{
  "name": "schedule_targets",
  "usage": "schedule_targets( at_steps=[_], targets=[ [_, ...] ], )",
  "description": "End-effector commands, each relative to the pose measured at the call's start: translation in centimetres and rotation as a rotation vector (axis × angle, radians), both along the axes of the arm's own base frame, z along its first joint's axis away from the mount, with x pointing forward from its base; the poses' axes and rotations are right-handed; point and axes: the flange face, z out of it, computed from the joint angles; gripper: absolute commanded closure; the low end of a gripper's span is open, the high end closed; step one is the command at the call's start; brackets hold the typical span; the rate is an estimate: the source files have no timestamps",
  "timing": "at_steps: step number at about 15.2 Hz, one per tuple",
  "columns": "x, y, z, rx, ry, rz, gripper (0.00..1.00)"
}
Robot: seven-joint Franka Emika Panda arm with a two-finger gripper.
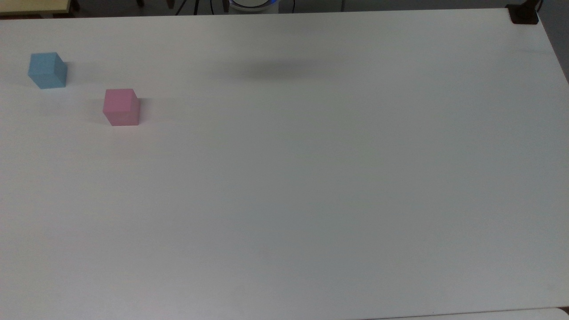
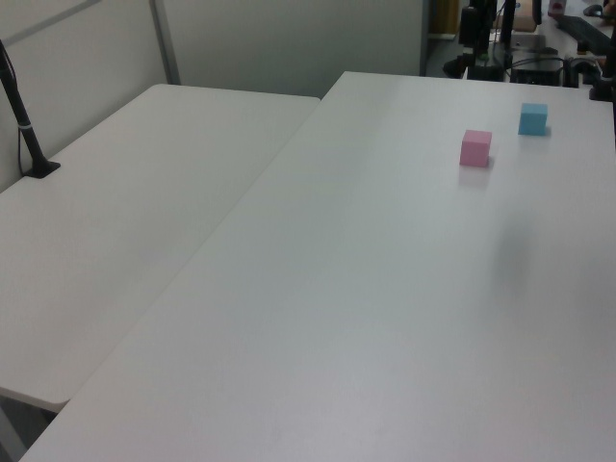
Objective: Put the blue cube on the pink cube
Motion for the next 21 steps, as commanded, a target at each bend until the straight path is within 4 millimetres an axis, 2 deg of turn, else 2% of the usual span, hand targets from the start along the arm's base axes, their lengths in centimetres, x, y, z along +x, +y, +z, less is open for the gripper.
schedule_targets(
  at_steps=[1,11,19,20,21],
  targets=[
    [0.0,0.6,0.2,-0.003,-0.007,0.023,0.00],
    [0.1,0.5,0.2,-0.008,-0.011,0.022,0.00],
    [0.2,-0.4,0.1,-0.016,-0.012,0.026,0.00],
    [0.1,-0.9,0.0,-0.028,-0.007,0.057,0.00],
    [-0.2,-2.2,0.2,-0.052,0.000,0.100,0.00]
  ],
)
